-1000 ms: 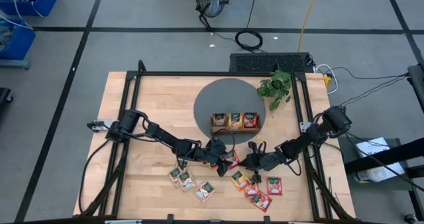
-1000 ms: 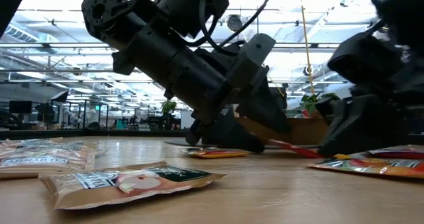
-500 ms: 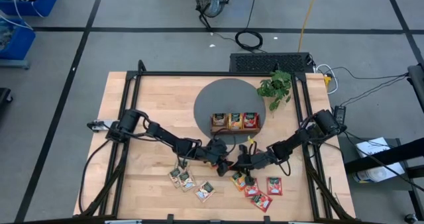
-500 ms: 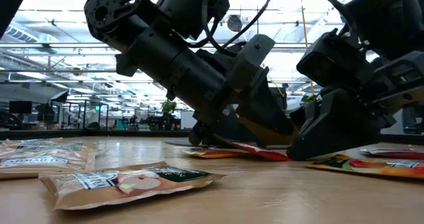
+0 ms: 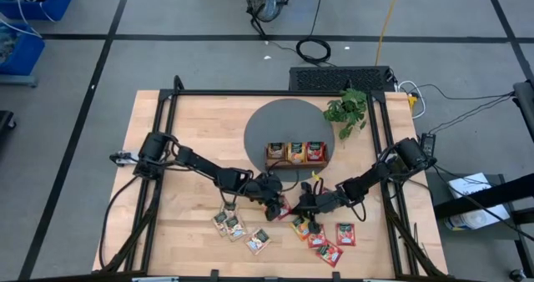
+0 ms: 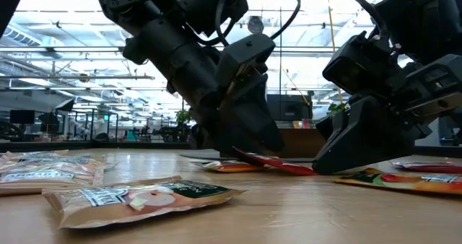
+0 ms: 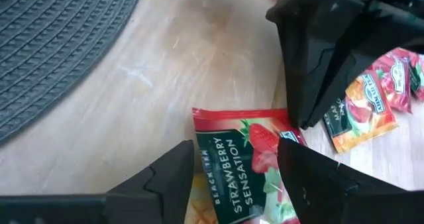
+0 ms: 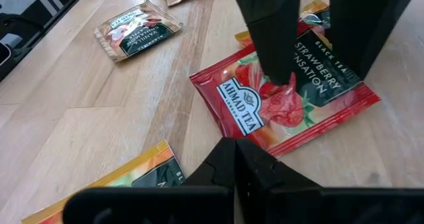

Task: Pick & Place Tea
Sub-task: Put the red tea bag into the right section of the wooden organizer

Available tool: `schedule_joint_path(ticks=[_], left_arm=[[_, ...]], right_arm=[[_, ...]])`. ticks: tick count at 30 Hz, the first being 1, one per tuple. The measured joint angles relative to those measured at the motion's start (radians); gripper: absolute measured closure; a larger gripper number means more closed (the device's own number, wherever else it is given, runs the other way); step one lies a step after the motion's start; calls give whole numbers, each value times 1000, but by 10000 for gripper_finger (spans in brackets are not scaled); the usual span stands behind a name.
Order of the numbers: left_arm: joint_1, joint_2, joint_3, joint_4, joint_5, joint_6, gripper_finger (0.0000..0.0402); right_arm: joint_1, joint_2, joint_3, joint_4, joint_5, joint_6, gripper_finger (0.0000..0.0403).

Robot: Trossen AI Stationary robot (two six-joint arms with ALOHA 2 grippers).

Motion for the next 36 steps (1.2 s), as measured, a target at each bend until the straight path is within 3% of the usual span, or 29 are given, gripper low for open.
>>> schedule_joint_path(ticks=[5, 12, 14, 20, 27, 32, 36], left_arm=[[-19, 0, 0, 0, -2, 39, 213], [-32, 1, -2, 16, 4, 109, 367], [-31, 1, -2, 34, 4, 130, 390], [-34, -13, 57, -20, 0, 223, 391], [-64, -56, 172, -230, -37, 352, 392], [-112, -53, 280, -406, -173, 413, 396], [-150, -54, 303, -409, -256, 444, 397]], right_arm=[[0, 0, 0, 1, 1, 0, 403], [0, 0, 0, 2, 8, -3, 403], [1, 1, 0, 7, 29, -16, 403], [1, -49, -2, 14, 55, -85, 403], [73, -264, -6, -50, 84, -170, 391], [162, -451, -3, -139, 261, -228, 350], [177, -514, -2, -136, 267, -220, 297]])
